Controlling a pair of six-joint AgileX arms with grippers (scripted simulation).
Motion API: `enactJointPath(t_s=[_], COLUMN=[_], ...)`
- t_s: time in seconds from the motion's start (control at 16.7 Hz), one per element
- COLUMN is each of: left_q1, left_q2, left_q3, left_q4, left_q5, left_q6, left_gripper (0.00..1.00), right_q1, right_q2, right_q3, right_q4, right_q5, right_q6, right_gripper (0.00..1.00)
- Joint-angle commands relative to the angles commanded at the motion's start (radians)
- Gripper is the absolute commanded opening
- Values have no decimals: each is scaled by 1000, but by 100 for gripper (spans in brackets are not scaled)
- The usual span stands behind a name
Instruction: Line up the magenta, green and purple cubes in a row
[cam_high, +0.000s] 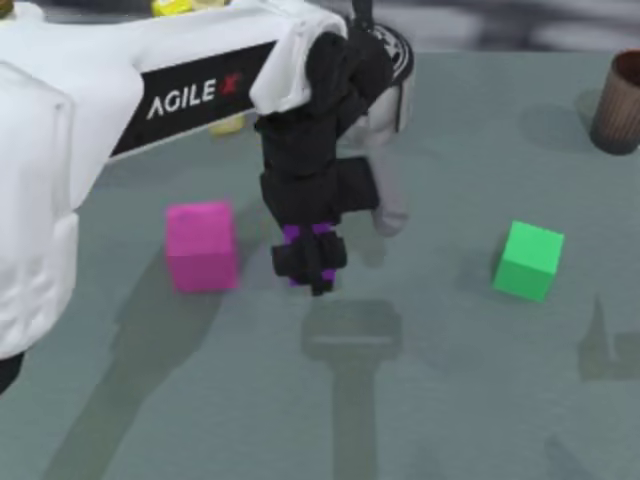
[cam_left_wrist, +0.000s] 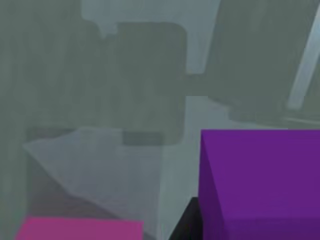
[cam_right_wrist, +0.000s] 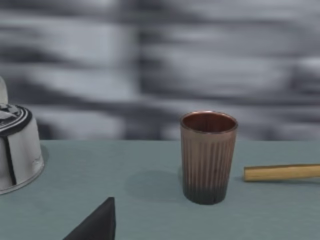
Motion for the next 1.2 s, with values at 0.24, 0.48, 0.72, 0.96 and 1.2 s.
enactJointPath(t_s=[0.24, 0.48, 0.72, 0.96, 1.2], left_q1=[-221, -282, -280, -278, -285], left_q2=[65, 81, 78, 115, 155], left_q3=[141, 187, 182, 109, 40], left_q4=[-58, -74, -69, 41, 148], left_q5=[-2, -5, -4, -3, -4], left_q6=[-99, -136, -133, -139, -138], left_gripper=[0, 0, 0, 0, 0], right_q1=[0, 0, 0, 0, 0], right_q2=[0, 0, 0, 0, 0], right_q3=[0, 0, 0, 0, 0], right_q4=[0, 0, 0, 0, 0], right_q5=[0, 0, 0, 0, 0], right_q6=[0, 0, 0, 0, 0], right_gripper=[100, 100, 100, 100, 100])
